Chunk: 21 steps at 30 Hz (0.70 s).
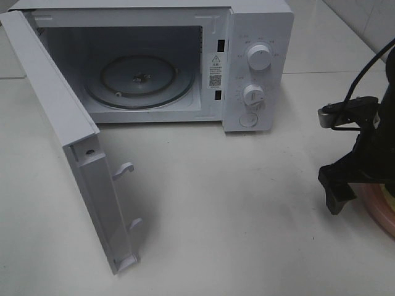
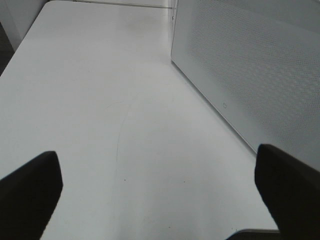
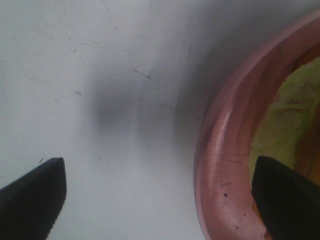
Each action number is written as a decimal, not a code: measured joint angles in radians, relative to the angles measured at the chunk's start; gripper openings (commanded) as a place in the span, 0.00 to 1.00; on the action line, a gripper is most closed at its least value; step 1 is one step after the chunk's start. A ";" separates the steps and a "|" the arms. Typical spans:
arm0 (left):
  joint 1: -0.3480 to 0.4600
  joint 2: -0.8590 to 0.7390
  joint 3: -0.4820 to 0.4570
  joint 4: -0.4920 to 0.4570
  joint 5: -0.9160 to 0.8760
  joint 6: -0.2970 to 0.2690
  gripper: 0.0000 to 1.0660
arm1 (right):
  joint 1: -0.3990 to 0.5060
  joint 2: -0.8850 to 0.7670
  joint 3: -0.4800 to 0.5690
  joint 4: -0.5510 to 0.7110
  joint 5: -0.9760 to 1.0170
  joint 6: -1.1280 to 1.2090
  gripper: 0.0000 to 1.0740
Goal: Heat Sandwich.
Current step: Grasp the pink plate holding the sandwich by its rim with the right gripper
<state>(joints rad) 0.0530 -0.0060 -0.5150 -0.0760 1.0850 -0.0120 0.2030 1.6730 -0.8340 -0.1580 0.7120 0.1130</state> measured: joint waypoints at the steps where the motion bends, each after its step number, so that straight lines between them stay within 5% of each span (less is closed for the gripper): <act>1: 0.000 0.000 0.000 0.000 0.000 0.000 0.92 | 0.000 0.015 0.000 -0.006 -0.001 0.002 0.85; 21: 0.000 0.000 0.000 0.000 0.000 0.000 0.92 | 0.000 0.131 0.000 -0.074 -0.049 0.026 0.78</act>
<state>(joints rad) 0.0530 -0.0060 -0.5150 -0.0760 1.0850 -0.0120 0.2030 1.8040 -0.8340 -0.2320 0.6630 0.1390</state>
